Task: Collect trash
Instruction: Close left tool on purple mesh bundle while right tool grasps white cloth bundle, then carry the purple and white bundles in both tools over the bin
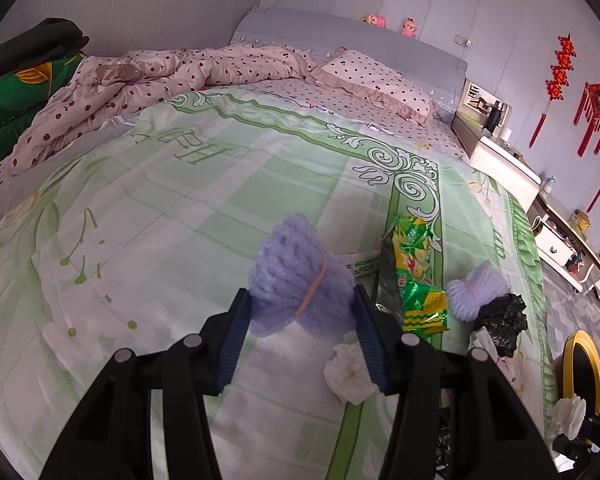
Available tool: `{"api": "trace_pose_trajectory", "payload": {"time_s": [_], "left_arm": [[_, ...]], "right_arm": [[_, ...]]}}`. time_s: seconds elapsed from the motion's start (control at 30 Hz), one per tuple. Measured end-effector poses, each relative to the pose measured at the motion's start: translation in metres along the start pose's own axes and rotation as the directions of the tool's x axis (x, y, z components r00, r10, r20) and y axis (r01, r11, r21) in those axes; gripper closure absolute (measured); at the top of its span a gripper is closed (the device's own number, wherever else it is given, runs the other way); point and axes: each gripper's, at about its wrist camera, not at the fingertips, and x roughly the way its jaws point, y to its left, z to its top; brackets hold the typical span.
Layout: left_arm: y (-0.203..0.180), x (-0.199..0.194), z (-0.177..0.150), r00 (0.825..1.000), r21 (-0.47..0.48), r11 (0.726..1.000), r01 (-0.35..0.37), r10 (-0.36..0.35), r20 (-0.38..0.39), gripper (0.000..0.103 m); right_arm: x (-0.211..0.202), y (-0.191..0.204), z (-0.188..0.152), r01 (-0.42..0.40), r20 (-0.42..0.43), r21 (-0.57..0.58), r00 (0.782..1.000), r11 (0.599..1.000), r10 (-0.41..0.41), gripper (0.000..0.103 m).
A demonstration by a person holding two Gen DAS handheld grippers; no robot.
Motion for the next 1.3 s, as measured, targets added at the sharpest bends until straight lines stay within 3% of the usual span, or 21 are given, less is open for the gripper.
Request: {"api": "trace_pose_trajectory", "payload": {"time_s": [0.73, 1.3], "left_arm": [[-0.072, -0.046, -0.008, 0.992, 0.081, 0.990, 0.119, -0.121, 0.024, 0.055], [-0.150, -0.059, -0.020, 0.972, 0.172, 0.958, 0.230, -0.233, -0.003, 0.055]], "right_arm": [[-0.067, -0.014, 0.010, 0.090, 0.088, 0.035, 0.992, 0.995, -0.093, 0.069], [-0.111, -0.057, 0.012, 0.152, 0.143, 0.119, 0.975, 0.981, -0.169, 0.069]]}}
